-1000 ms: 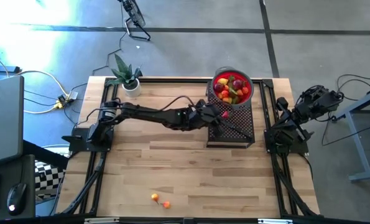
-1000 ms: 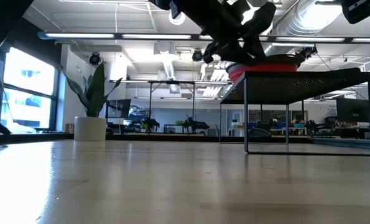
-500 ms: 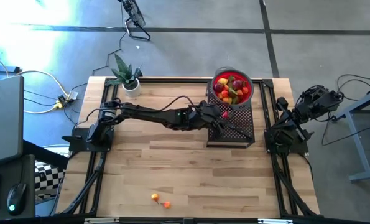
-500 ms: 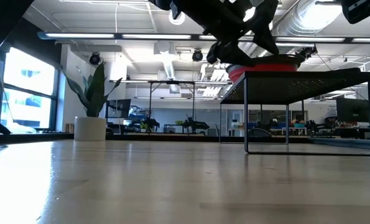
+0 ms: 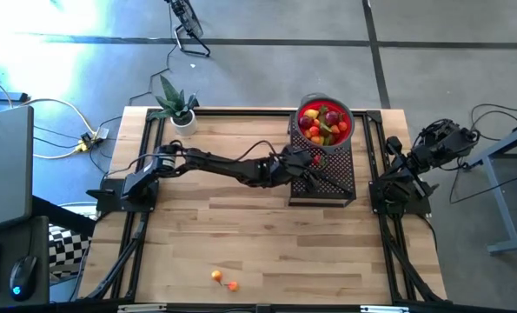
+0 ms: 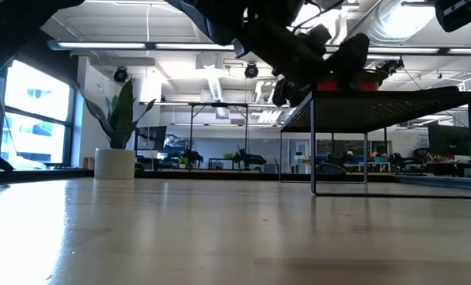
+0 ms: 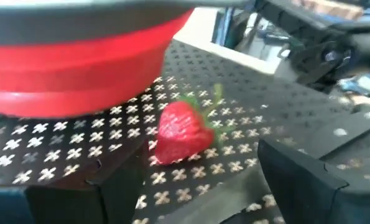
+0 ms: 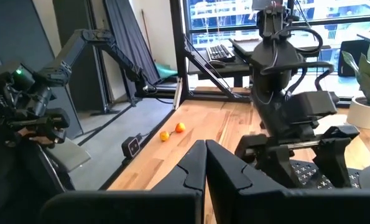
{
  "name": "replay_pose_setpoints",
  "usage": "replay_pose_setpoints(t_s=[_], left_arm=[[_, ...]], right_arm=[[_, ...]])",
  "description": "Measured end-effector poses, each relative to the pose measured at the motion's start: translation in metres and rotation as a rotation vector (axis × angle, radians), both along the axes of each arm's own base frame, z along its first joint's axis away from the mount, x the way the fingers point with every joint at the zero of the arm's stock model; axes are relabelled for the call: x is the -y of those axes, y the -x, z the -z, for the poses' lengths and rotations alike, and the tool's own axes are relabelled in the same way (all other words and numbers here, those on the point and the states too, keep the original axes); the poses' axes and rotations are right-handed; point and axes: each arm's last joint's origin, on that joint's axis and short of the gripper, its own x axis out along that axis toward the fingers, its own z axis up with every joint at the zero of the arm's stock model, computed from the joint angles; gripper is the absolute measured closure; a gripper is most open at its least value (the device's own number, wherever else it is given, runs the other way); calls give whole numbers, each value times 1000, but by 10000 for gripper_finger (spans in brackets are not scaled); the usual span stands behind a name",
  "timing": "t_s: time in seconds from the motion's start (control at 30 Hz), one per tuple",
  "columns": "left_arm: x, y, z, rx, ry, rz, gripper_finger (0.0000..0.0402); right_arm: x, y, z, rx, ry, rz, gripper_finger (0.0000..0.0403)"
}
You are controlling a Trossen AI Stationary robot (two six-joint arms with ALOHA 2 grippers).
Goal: Pick & Place Fruit
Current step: Put the strawberry into the strainer bowl on the shelf
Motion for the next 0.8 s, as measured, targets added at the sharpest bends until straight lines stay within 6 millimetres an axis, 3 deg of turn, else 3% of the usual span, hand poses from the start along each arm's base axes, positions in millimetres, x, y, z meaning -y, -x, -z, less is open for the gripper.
replay_pose_setpoints(t_s=[0.37, 0.8], left_arm=[[-8, -1, -2, 33, -28, -41, 108], [-20, -7, 12, 36, -25, -21, 108]], right_arm=[[0, 0, 2, -12, 14, 0, 400], [0, 0, 2, -12, 14, 0, 400]])
